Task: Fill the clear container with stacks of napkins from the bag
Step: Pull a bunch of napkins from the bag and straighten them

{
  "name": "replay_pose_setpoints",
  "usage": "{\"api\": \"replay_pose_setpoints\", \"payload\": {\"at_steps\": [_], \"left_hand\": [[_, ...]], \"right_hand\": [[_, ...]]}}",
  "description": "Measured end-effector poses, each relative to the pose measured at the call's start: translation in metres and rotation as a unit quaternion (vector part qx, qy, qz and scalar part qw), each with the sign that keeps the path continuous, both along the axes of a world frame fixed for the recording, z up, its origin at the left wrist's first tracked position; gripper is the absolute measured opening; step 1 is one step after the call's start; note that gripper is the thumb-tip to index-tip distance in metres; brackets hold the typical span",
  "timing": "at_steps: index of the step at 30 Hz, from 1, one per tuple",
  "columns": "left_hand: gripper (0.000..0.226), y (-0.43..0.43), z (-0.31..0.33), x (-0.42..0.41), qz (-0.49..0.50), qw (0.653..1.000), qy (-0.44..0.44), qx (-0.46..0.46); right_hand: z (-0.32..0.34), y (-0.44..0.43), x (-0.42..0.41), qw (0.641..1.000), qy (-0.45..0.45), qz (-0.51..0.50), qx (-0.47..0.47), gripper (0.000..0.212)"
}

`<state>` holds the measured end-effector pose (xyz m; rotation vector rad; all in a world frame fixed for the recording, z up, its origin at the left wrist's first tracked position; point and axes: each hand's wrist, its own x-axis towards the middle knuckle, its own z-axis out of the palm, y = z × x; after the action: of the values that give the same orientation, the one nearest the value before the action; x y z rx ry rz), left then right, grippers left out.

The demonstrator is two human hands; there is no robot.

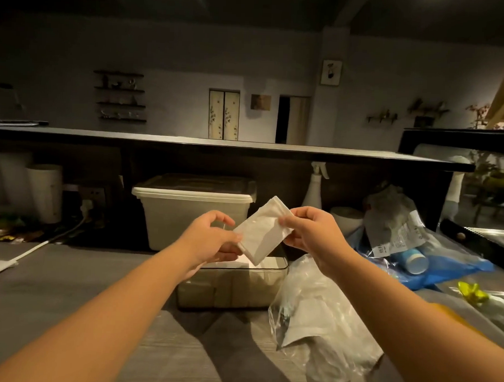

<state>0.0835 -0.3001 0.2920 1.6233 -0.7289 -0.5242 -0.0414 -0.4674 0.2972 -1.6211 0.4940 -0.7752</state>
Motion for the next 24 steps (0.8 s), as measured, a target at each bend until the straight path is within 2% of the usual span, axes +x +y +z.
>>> {"api": "replay_pose_setpoints", "payload": {"at_steps": [3,8,12,17,24], "left_hand": [[0.031,-0.012,0.001,0.006,-0.008,0.999,-0.015,0.035],[0.031,-0.028,-0.001,0.011,-0.006,0.981,-0.135,0.138],[0.038,-0.034,-0.003,0.014,-0.018,0.972,-0.138,0.191],[0.042,-0.038,-0.006,0.012,-0.053,0.966,-0.12,0.225],[0.025,-0.046,-0.005,0.017,-0.076,0.955,-0.104,0.268]], "right_hand": [[0.004,-0.011,0.012,1.0,0.017,-0.018,-0.008,0.017],[0.006,-0.031,0.032,0.995,0.094,-0.023,-0.024,0.018],[0.006,-0.041,0.047,0.977,0.195,0.001,-0.09,0.016],[0.006,-0.048,0.061,0.907,0.322,0.048,-0.269,0.014],[0.005,-0.045,0.074,0.823,0.385,0.073,-0.411,0.016]]}}
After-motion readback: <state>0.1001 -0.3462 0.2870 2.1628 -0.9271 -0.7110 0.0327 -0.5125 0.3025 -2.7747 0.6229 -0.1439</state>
